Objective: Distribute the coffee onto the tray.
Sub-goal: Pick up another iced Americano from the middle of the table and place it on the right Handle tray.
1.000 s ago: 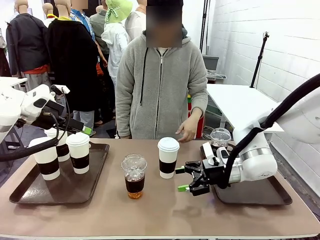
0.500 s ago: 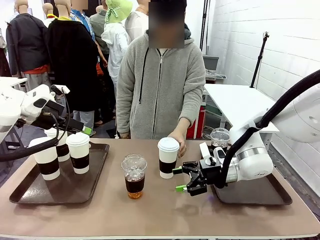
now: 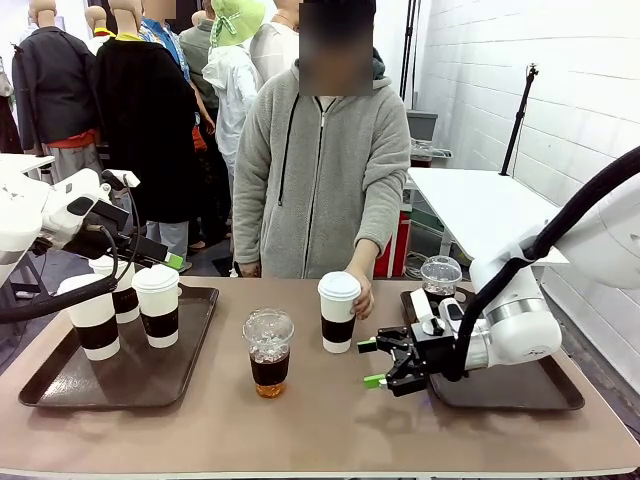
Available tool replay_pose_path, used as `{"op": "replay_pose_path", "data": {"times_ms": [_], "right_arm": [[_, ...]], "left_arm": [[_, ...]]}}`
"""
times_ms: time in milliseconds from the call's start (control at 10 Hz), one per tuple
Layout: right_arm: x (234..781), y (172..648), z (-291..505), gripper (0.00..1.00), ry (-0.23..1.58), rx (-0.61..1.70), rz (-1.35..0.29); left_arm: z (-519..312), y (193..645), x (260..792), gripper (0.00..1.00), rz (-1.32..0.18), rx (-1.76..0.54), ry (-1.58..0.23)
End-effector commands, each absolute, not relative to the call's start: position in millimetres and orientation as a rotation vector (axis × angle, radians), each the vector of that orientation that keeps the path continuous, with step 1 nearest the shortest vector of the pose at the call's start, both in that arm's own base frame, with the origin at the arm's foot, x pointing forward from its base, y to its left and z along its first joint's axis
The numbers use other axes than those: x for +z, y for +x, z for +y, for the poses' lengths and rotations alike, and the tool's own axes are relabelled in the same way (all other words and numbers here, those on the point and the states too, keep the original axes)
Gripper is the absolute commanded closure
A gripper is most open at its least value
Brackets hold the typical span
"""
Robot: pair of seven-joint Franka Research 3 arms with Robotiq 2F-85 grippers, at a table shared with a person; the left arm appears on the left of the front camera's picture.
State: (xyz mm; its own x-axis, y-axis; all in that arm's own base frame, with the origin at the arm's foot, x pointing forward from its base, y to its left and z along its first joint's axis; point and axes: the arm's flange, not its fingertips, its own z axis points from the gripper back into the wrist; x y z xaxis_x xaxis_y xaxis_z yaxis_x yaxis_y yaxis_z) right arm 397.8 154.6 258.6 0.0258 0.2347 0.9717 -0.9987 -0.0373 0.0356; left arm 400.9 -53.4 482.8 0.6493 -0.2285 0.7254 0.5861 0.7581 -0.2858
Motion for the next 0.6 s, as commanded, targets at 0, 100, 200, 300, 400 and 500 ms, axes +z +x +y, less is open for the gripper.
{"op": "replay_pose_path", "data": {"times_ms": [0,100,200,300,400,500], "right_arm": [[266,388,132,0.0,1.054,1.297,-0.988],[268,385,119,0.0,1.044,1.281,-0.992],[270,383,109,0.0,1.021,1.265,-1.001],[272,382,100,0.0,1.007,1.247,-1.018],[272,380,93,0.0,0.998,1.231,-1.022],[271,380,89,0.0,0.996,1.221,-1.023]], "left_arm": [[-52,405,478,0.0,-0.742,-0.506,-0.554],[-52,405,478,0.0,-0.742,-0.506,-0.554],[-52,405,478,0.0,-0.742,-0.506,-0.554],[-52,405,478,0.0,-0.742,-0.506,-0.554],[-52,405,478,0.0,-0.742,-0.506,-0.554],[-52,405,478,0.0,-0.742,-0.506,-0.554]]}}
